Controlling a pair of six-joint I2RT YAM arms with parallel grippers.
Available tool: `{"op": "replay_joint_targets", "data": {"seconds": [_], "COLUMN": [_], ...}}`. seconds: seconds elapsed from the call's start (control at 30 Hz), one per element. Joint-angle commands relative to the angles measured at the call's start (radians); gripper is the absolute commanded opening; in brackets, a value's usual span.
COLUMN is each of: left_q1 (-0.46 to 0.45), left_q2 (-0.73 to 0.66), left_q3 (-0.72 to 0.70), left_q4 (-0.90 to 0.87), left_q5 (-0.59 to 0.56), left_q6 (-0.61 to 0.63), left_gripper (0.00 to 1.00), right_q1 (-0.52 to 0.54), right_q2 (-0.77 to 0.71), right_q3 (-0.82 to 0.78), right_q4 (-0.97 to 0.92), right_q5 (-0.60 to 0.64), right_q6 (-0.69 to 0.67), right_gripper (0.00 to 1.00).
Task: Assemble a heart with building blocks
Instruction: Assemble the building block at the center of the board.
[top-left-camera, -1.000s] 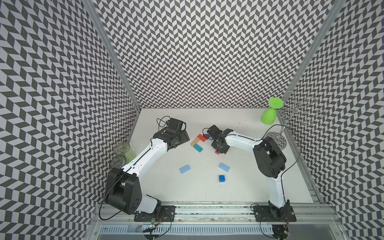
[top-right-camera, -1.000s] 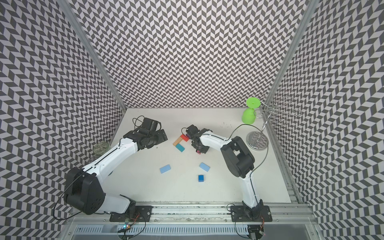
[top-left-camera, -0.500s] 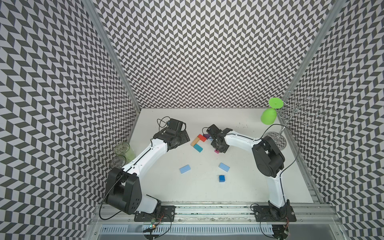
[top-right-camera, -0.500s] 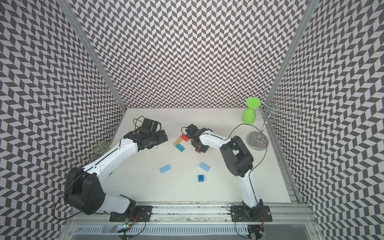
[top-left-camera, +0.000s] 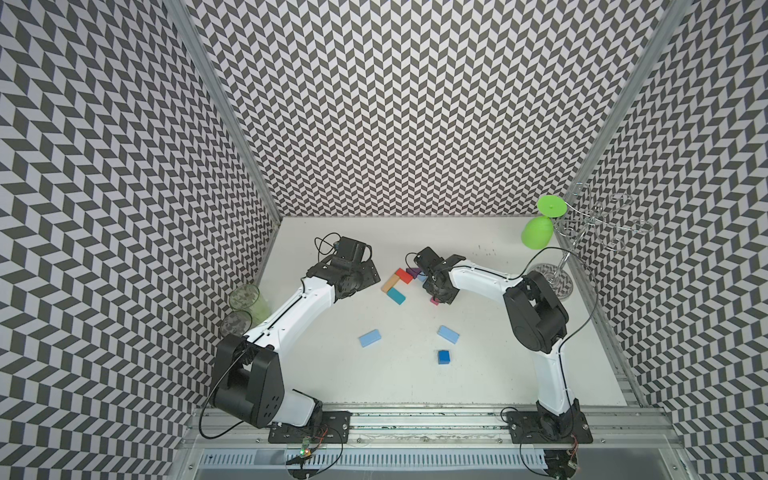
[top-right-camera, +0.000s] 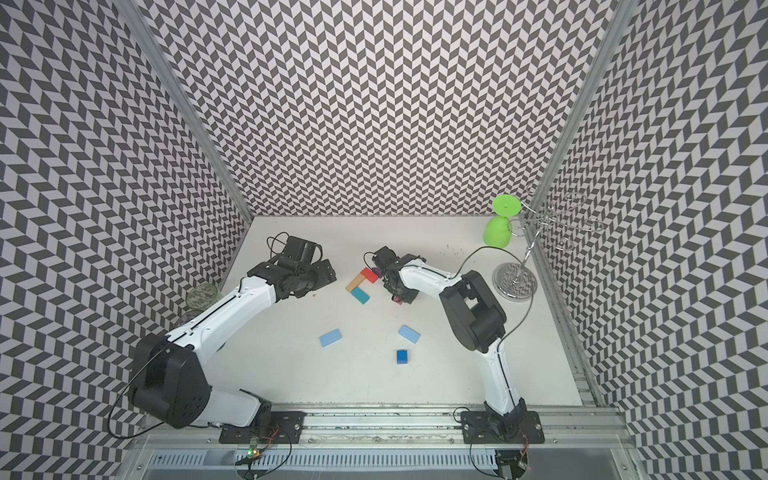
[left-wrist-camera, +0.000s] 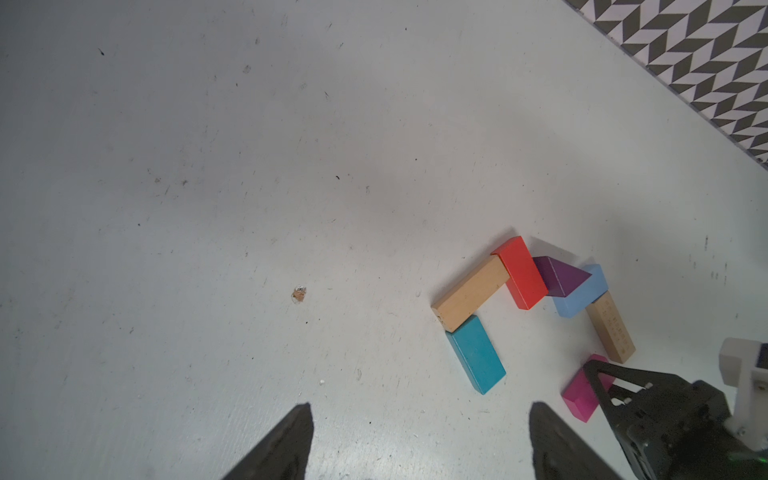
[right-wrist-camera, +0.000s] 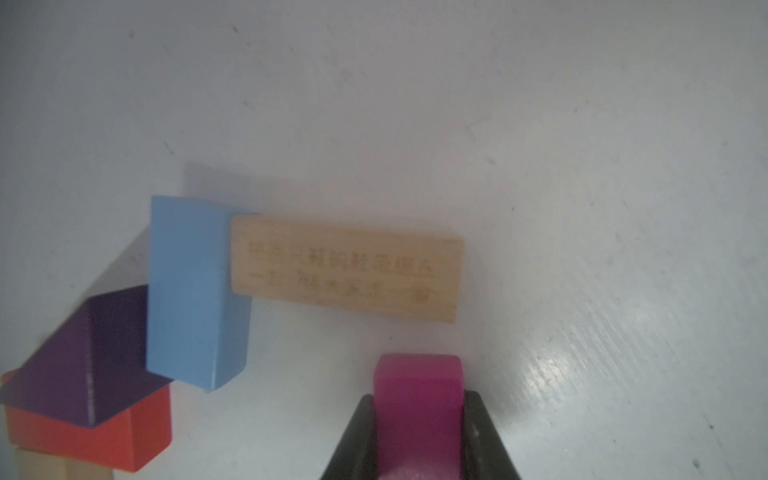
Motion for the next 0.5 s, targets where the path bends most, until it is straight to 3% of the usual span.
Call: {"op": "replay_joint_targets", "data": {"seconds": [0.0, 0.47], "left_q1": [0.004, 0.006], "left_q2": [0.01, 0.025], "left_q3": [-0.008, -0.008], "left_q4": [0.023, 0.033], "left_q5": [0.007, 0.014], "left_q6": [0.01, 0.01], "left_gripper": [0.84, 0.83], "right_q1": [-0.01, -0.018], "right_q2": [0.033, 0.047], "right_q3": [0.012, 0.019], "right_q4": [-0.008, -0.007], "right_q5": [0.01, 0.0], "right_q6": [0.0, -0.001], "right_gripper": [0.0, 0.0]}}
